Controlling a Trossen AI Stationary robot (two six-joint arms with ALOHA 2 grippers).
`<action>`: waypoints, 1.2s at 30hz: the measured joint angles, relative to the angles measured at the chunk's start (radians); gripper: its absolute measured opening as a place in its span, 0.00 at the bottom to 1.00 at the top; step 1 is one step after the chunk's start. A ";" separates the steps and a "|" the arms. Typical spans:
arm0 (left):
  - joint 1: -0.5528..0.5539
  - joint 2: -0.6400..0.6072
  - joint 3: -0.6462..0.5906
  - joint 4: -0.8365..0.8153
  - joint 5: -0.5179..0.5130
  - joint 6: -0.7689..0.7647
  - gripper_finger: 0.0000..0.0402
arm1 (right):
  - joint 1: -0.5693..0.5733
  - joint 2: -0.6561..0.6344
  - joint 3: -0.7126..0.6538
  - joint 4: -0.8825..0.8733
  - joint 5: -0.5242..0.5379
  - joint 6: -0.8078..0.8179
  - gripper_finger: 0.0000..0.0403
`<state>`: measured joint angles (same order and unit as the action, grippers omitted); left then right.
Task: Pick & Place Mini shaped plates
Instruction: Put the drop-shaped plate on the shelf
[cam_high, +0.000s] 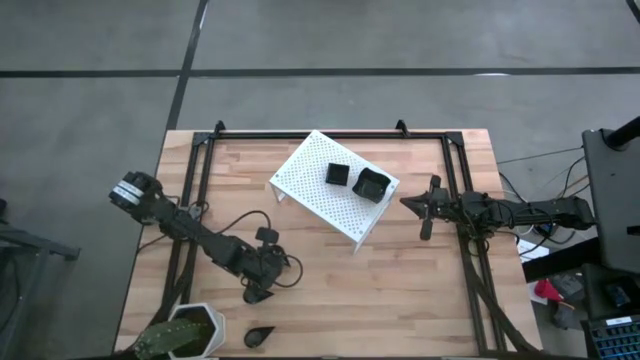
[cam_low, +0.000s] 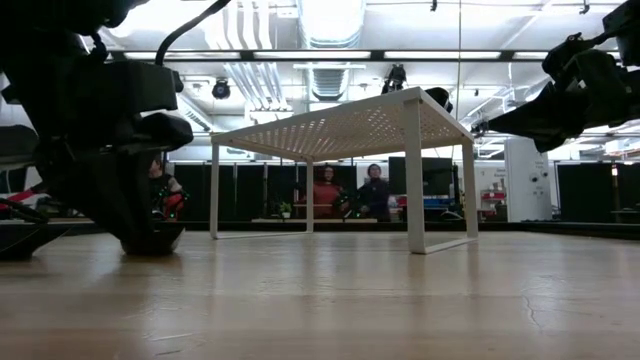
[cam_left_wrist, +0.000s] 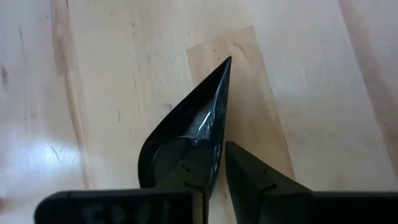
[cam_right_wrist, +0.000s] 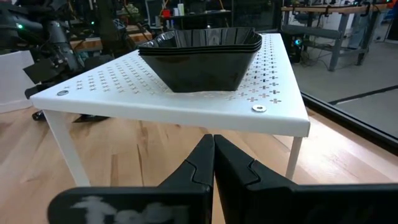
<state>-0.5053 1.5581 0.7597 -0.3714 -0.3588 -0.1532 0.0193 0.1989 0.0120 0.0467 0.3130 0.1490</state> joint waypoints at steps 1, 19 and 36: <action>0.000 0.000 0.000 0.002 0.006 0.000 0.11 | 0.000 0.000 0.000 0.000 0.000 0.000 0.02; 0.000 0.000 -0.013 0.025 -0.032 0.003 0.01 | 0.000 0.000 0.000 0.000 0.000 0.000 0.02; 0.002 -0.045 0.150 -0.186 -0.038 0.012 0.00 | 0.000 0.000 0.000 0.000 0.000 0.000 0.02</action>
<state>-0.5035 1.5127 0.9098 -0.5576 -0.3968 -0.1408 0.0189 0.1993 0.0124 0.0467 0.3130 0.1490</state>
